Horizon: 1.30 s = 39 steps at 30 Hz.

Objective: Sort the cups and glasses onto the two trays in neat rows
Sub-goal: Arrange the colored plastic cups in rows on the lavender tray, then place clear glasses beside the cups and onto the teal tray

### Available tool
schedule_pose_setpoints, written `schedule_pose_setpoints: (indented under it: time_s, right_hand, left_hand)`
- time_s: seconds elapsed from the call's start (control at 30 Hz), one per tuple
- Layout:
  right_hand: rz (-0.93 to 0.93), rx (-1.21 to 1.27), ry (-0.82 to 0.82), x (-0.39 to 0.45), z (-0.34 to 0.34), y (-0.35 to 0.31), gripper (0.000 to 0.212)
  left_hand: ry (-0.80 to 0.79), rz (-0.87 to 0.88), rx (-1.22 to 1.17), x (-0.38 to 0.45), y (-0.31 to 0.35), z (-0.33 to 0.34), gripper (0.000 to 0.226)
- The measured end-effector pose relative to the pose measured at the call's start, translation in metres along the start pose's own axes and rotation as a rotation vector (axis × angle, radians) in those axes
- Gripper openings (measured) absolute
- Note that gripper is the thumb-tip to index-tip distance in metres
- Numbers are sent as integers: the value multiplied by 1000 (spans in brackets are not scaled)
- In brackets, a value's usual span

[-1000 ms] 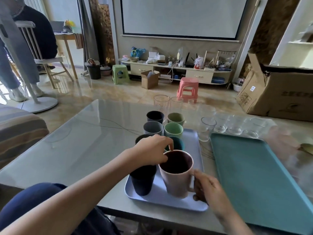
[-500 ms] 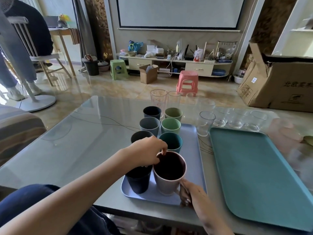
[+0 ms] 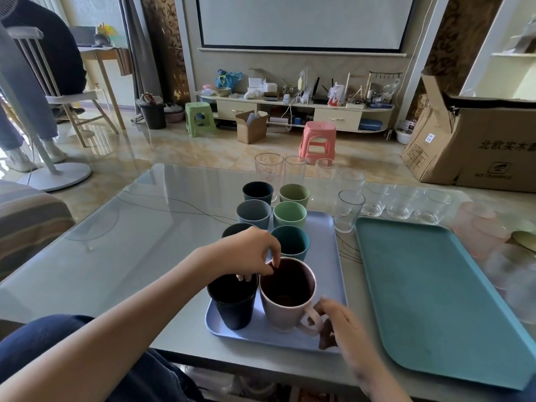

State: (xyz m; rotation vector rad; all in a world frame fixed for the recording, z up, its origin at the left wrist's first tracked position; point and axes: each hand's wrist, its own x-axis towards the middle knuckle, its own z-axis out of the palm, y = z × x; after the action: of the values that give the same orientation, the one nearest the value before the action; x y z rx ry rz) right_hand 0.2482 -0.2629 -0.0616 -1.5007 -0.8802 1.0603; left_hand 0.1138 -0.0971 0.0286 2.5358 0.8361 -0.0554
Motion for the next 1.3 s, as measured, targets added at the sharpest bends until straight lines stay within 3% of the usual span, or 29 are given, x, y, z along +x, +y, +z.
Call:
schedule_pose_setpoints:
  time_s: [0.2,0.47,0.63,0.77,0.97,1.17,1.3]
  right_hand:
    - [-103,-144,147,21,-28,-10,41]
    - [-159,-401,150,106,-66,-54,26]
    - [-330,-657,112,182,-69,-115,7]
    - [-451,-979,166,247,-76,-154,22]
    - [-238,-1491,149,319,-86,-154,25]
    - [-339,-1384,202,338,-91,-129,6]
    - [-417,-1389,215,335,-95,-127,6]
  left_hand:
    - [111,-31,-157,4,-8,-18,8]
    - [275,-109,-194,28,-37,-49,7]
    - [485,-158,-157,73,-69,-75,11]
    - [588,-121,-54,116,-84,-95,20]
    - [519,-139,128,197,-105,-108,25]
    - [408,-167,224,242,-114,-90,33]
    - [397,-196,239,252,-119,-83,12]
